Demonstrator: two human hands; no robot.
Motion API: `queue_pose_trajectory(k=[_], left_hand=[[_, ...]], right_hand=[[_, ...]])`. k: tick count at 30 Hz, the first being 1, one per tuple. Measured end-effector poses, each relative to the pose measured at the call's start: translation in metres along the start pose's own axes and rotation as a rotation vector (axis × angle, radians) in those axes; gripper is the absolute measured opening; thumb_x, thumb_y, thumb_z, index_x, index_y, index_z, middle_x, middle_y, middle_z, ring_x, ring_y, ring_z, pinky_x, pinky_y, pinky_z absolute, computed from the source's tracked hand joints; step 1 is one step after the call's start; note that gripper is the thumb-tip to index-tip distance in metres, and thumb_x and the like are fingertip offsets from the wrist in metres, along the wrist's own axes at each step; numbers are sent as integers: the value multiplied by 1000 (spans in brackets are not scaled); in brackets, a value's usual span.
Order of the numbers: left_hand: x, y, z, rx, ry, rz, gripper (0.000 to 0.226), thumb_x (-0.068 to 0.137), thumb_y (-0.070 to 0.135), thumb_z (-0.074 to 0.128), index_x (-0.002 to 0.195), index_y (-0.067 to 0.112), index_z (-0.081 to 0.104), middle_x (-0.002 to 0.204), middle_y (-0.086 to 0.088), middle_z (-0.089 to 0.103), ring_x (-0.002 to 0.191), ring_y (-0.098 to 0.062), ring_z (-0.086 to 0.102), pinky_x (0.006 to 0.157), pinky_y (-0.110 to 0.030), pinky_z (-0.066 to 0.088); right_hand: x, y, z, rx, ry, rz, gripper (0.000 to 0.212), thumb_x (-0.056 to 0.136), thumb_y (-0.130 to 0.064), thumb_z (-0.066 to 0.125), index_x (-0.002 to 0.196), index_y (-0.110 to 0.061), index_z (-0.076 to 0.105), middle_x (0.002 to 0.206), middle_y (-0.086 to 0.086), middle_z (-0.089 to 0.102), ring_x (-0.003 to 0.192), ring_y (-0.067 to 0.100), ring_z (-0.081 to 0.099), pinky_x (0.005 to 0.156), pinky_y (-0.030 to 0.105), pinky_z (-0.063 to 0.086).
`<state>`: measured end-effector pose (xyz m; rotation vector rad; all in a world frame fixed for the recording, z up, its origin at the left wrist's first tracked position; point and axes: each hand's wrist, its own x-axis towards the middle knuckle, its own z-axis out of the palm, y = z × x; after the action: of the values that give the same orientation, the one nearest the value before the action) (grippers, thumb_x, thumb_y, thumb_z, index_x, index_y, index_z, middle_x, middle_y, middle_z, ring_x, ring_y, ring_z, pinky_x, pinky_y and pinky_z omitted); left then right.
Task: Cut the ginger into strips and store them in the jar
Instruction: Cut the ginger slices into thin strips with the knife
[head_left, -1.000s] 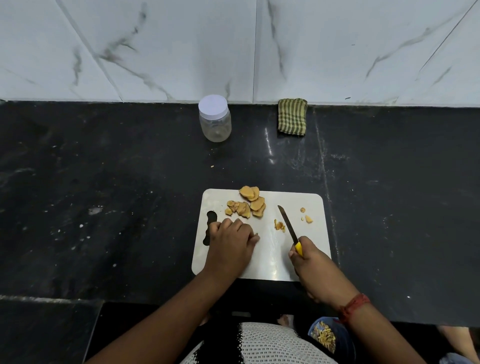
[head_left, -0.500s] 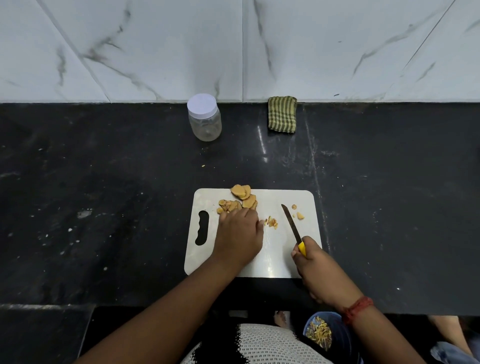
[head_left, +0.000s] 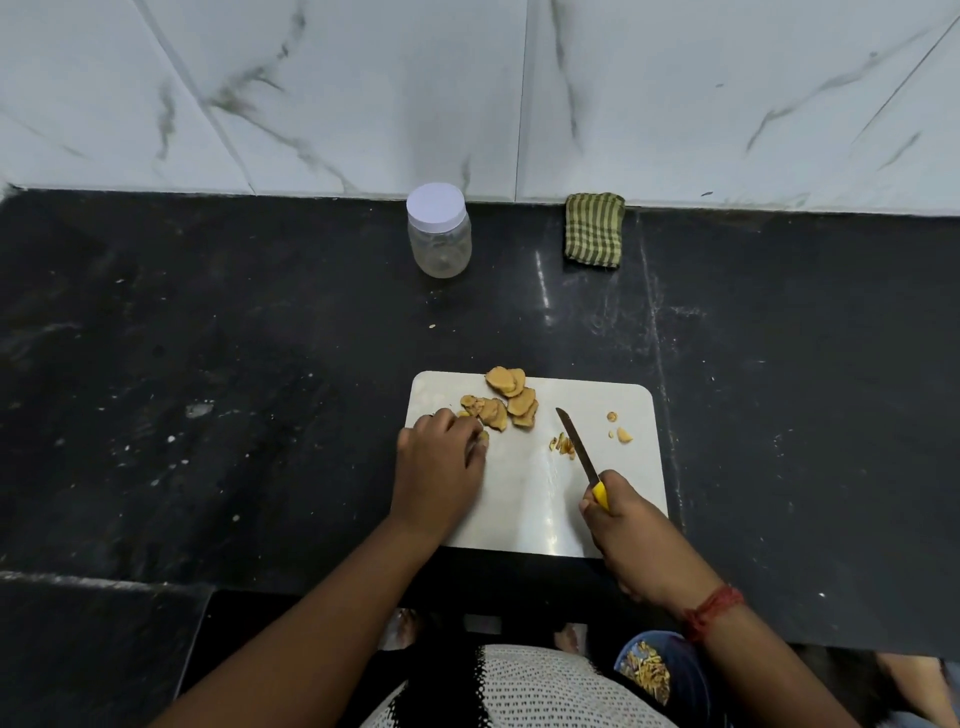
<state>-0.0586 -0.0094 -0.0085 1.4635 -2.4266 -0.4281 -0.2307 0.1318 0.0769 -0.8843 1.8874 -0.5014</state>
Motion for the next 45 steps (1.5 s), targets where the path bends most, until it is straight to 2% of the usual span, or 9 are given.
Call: queue_pose_trajectory(k=[5, 12, 17, 21, 28, 33, 38, 41, 45], left_hand=[[-2, 10, 0, 11, 0, 81, 9, 92, 25, 64, 99, 22, 67, 95, 5, 63, 86, -18, 56, 79, -37, 42], [-10, 14, 3, -41, -85, 161, 7, 93, 30, 71, 91, 24, 67, 95, 10, 63, 87, -12, 53, 87, -36, 39], [-16, 7, 4, -83, -31, 87, 13, 93, 28, 64, 105, 26, 69, 103, 8, 61, 95, -14, 51, 87, -36, 36], [-16, 8, 6, -132, -67, 48, 12, 93, 26, 66, 101, 31, 73, 98, 11, 57, 95, -10, 47, 86, -35, 33], [-12, 17, 7, -203, -86, -49, 10, 94, 30, 64, 102, 31, 71, 105, 13, 62, 103, -12, 52, 91, -37, 33], [-12, 19, 9, -192, -101, -86, 14, 96, 40, 63, 102, 32, 72, 106, 13, 61, 104, -11, 49, 90, -35, 30], [-10, 23, 7, -216, -113, -139, 10, 95, 37, 65, 99, 32, 73, 104, 15, 60, 105, -10, 47, 89, -32, 25], [-9, 23, 7, -212, -107, -139, 8, 94, 36, 68, 96, 31, 73, 101, 15, 59, 103, -11, 46, 86, -33, 24], [-9, 23, 8, -205, -110, -139, 6, 94, 34, 68, 94, 30, 73, 102, 15, 61, 104, -12, 46, 87, -32, 23]], right_hand=[[0, -2, 1, 0, -6, -3, 14, 101, -29, 38, 95, -16, 40, 67, 9, 45, 39, 13, 35, 35, 20, 30], [0, 7, 3, 5, 3, 21, 14, 101, -29, 38, 96, -16, 40, 68, 8, 46, 46, 16, 39, 36, 21, 33], [0, 8, 9, -25, -14, 14, 14, 100, -29, 39, 95, -16, 39, 68, 7, 47, 45, 15, 39, 36, 21, 30], [0, 5, 18, -104, -46, -16, 15, 100, -27, 38, 99, -13, 39, 71, 4, 49, 51, 13, 44, 42, 24, 33], [2, 1, 36, -231, -73, -99, 11, 101, -24, 38, 94, -15, 36, 74, -3, 49, 62, 9, 46, 52, 21, 32], [5, -1, 42, -259, -84, -122, 9, 101, -20, 37, 93, -15, 35, 72, -5, 46, 61, 4, 42, 49, 14, 29], [7, 1, 47, -305, -78, -146, 8, 101, -18, 36, 95, -16, 32, 72, -7, 43, 59, 3, 40, 49, 24, 29], [9, 2, 50, -331, -76, -143, 7, 101, -14, 35, 97, -16, 31, 77, -2, 50, 61, 9, 44, 55, 29, 30], [11, 2, 56, -355, -60, -115, 12, 97, -4, 34, 105, -11, 35, 95, 15, 63, 70, 21, 49, 62, 28, 34]])
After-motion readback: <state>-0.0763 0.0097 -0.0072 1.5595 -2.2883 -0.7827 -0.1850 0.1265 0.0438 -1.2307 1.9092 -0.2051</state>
